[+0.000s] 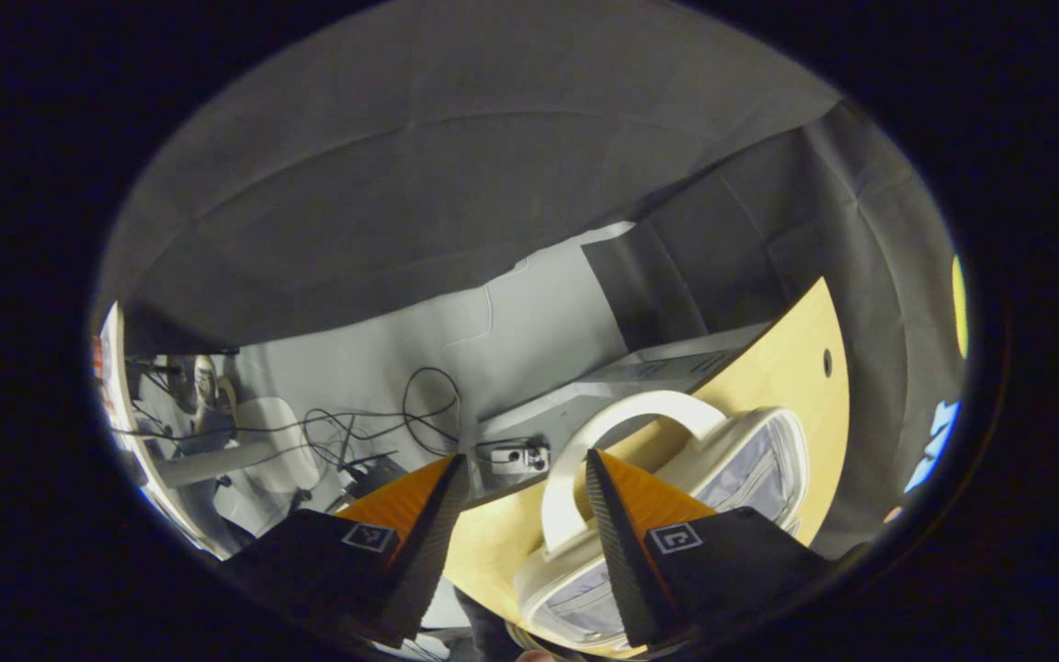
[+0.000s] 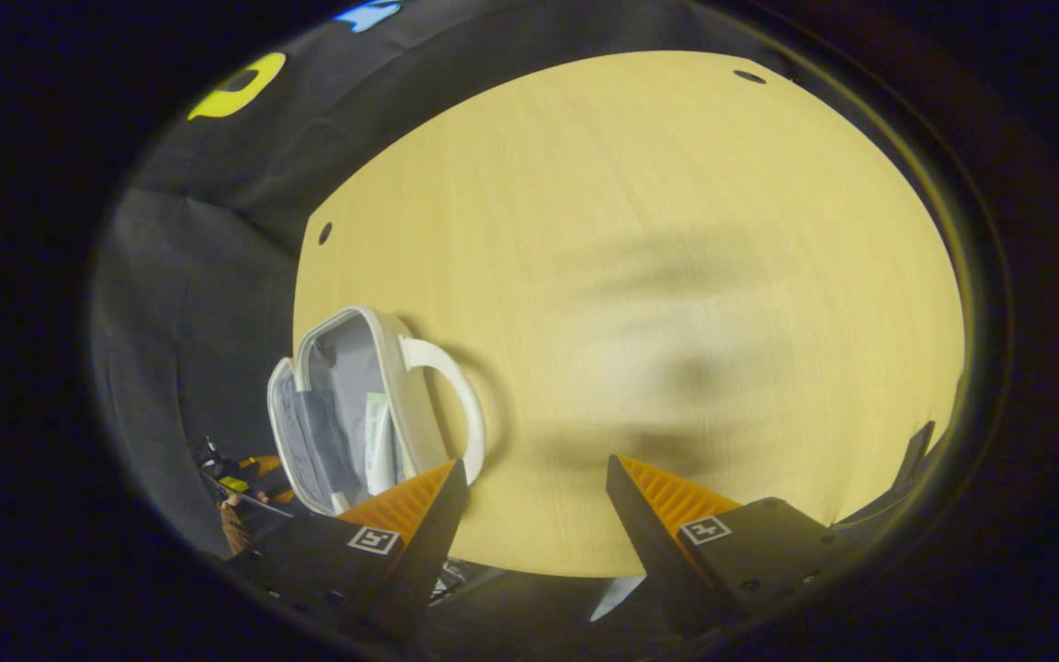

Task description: First open the suitcase, pack the skin care products into it, and then close the suitcase.

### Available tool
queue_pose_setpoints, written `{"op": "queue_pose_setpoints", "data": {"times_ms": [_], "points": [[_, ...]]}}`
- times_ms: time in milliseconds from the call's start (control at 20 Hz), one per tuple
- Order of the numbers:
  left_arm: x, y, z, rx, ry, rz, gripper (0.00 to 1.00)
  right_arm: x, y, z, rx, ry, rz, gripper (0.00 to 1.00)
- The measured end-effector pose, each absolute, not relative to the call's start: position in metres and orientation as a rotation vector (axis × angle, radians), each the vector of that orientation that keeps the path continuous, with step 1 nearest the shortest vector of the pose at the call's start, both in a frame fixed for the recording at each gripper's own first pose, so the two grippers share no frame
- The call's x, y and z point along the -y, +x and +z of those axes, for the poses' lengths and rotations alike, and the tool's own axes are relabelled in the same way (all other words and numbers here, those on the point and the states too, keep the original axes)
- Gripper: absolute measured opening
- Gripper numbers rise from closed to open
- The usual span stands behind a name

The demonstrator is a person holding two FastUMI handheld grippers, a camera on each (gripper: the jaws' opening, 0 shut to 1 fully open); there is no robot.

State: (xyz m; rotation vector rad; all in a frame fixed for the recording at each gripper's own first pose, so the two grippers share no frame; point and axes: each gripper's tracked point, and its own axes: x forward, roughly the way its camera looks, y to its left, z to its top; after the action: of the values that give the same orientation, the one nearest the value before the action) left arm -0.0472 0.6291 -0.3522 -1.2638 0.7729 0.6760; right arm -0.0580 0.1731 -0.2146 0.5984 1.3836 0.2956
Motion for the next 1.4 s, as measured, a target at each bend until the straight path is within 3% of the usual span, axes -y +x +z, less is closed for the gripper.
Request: {"op": "queue_pose_setpoints", "data": {"times_ms": [100, 300, 500, 700, 750, 950, 1100, 1150, 1400], "points": [[-0.626, -0.038, -0.362, -0.778, -1.291, 0.674, 0.79, -0.166, -0.06, -0.216, -1.387, 0.619, 0.275, 0.94], [-0.629, -0.024, -0.387, -0.793, -1.308, 0.705, 0.79, -0.158, -0.064, -0.218, -1.393, 0.652, 0.251, 0.94], [-0.622, -0.007, -0.398, -0.779, -1.342, 0.674, 0.47, -0.154, -0.07, -0.224, -1.401, 0.665, 0.229, 0.94], [-0.623, -0.011, -0.385, -0.778, -1.172, 0.621, 0.19, -0.153, -0.073, -0.228, -1.412, 0.694, 0.219, 0.94], [-0.622, -0.006, -0.383, -0.774, -1.159, 0.625, 0.24, -0.153, -0.073, -0.229, -1.419, 0.699, 0.219, 0.94], [-0.619, -0.004, -0.348, -0.668, -1.106, 0.582, 0.24, -0.158, -0.069, -0.226, -1.411, 0.697, 0.247, 0.94], [-0.606, 0.0, -0.307, -0.55, -1.023, 0.493, 0.1, -0.159, -0.068, -0.225, -1.413, 0.696, 0.26, 0.94], [-0.606, -0.003, -0.297, -0.526, -1.013, 0.474, 0.14, -0.16, -0.069, -0.224, -1.412, 0.696, 0.262, 0.94], [-0.585, -0.009, -0.254, -0.431, -1.001, 0.422, 0.13, -0.176, -0.076, -0.226, -1.409, 0.689, 0.283, 0.94]]}}
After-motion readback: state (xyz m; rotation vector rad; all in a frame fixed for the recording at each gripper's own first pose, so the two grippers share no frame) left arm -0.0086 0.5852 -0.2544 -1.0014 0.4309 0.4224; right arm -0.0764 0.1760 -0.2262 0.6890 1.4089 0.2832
